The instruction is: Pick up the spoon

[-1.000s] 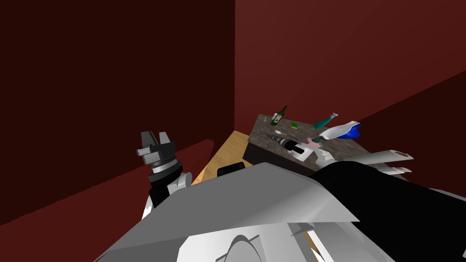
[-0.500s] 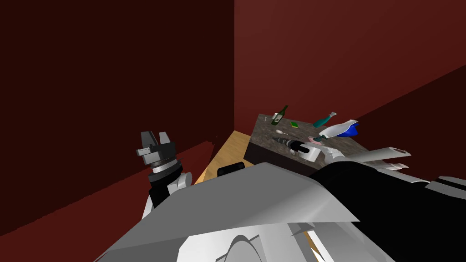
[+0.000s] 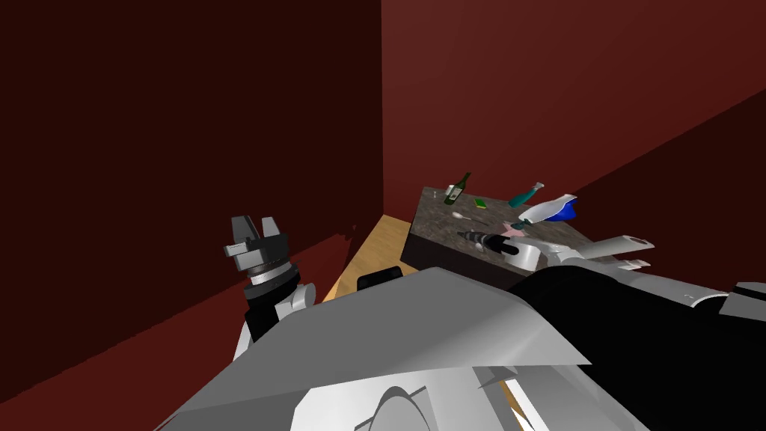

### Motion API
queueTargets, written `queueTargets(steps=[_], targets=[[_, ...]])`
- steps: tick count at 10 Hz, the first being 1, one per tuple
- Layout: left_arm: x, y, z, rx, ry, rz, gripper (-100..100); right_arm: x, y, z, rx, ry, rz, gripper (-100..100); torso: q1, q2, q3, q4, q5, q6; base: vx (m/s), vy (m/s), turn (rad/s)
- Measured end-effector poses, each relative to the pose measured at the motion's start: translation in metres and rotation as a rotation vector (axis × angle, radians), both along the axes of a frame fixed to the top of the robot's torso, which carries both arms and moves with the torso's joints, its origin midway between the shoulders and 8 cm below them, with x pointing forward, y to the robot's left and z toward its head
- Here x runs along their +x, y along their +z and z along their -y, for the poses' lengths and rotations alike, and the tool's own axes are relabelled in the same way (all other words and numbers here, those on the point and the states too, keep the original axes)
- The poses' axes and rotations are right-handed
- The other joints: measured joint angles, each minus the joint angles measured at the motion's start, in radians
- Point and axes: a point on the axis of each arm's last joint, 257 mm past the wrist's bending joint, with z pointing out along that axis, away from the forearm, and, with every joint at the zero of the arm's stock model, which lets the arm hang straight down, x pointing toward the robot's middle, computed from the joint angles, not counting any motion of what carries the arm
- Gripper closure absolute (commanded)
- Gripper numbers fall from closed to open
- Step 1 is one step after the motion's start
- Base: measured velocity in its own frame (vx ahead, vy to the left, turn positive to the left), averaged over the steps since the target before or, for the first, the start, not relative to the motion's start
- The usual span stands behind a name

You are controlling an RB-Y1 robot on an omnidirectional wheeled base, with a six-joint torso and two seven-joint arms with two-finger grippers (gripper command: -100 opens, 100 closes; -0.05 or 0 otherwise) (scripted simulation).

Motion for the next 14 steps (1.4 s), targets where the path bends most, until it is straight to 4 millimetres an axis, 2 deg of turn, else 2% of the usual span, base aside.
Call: queueTargets(steps=[3,4,5,7,8,12,14], targets=[[0.000,0.000,0.000,0.000,0.000,0.000,0,-0.033,-0.011,0.029,-0.086,-0.013,-0.123,-100,0.000,0.001,0.000,0.000,0.000,0.000,-0.006,0.014,-0.084],[0.000,0.000,0.000,0.000,0.000,0.000,0,-0.035,-0.011,0.031,-0.090,-0.014,-0.129,0,-0.001,0.000,0.000,0.000,0.000,-0.001,0.000,0.000,0.000],[0.000,0.000,0.000,0.000,0.000,0.000,0,-0.035,-0.011,0.030,-0.090,-0.014,-0.128,-100,-0.001,0.000,0.000,0.000,0.000,-0.001,0.034,-0.025,0.100],[0.000,0.000,0.000,0.000,0.000,0.000,0,-0.045,-0.022,0.032,-0.087,-0.030,-0.132,-100,-0.004,-0.004,-0.002,-0.001,-0.001,-0.001,0.045,-0.038,0.072],[0.000,0.000,0.000,0.000,0.000,0.000,0,-0.045,-0.022,0.032,-0.088,-0.031,-0.133,100,-0.003,-0.003,-0.002,-0.001,-0.001,-0.001,0.000,0.000,0.000],[0.000,0.000,0.000,0.000,0.000,0.000,0,-0.045,-0.022,0.032,-0.088,-0.031,-0.133,100,-0.001,0.000,0.000,0.000,0.000,-0.001,0.000,0.000,0.000],[0.000,0.000,0.000,0.000,0.000,0.000,0,-0.045,-0.022,0.032,-0.088,-0.031,-0.133,-100,-0.001,0.000,0.000,0.000,0.000,-0.001,-0.022,-0.013,-0.001]])
